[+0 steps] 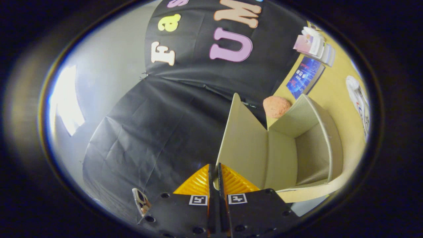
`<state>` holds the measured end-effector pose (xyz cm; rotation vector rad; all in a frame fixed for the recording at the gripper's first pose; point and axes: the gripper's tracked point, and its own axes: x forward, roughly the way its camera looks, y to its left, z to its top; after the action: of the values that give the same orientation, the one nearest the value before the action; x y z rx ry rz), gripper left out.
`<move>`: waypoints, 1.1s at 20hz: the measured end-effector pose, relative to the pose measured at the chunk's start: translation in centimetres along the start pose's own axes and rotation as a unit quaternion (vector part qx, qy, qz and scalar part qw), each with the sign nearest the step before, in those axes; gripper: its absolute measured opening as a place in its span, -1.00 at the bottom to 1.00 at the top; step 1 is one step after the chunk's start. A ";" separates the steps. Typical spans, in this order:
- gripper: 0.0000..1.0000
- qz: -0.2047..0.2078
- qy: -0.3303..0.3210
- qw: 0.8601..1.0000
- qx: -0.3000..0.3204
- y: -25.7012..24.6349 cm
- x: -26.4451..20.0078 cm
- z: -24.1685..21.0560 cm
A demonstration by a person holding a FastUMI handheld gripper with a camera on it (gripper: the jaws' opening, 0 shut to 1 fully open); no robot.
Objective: Open the storage box then place both shoes into the box .Put the left shoe in first, then the right shoe, with the right side of both shoes facing outward in a uniform manner.
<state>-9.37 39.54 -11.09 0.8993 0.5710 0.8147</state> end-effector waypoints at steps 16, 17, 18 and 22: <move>0.40 -0.012 0.076 0.993 -0.089 2.9 6.8 -2.9; 0.67 -0.018 0.075 0.993 -0.092 2.4 6.0 -2.3; 0.95 -0.026 0.068 0.992 -0.098 1.9 5.3 -1.2; 0.96 -0.074 0.033 0.987 -0.141 -0.9 1.9 2.6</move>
<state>-6.01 39.57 -10.67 0.5659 0.5575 0.7694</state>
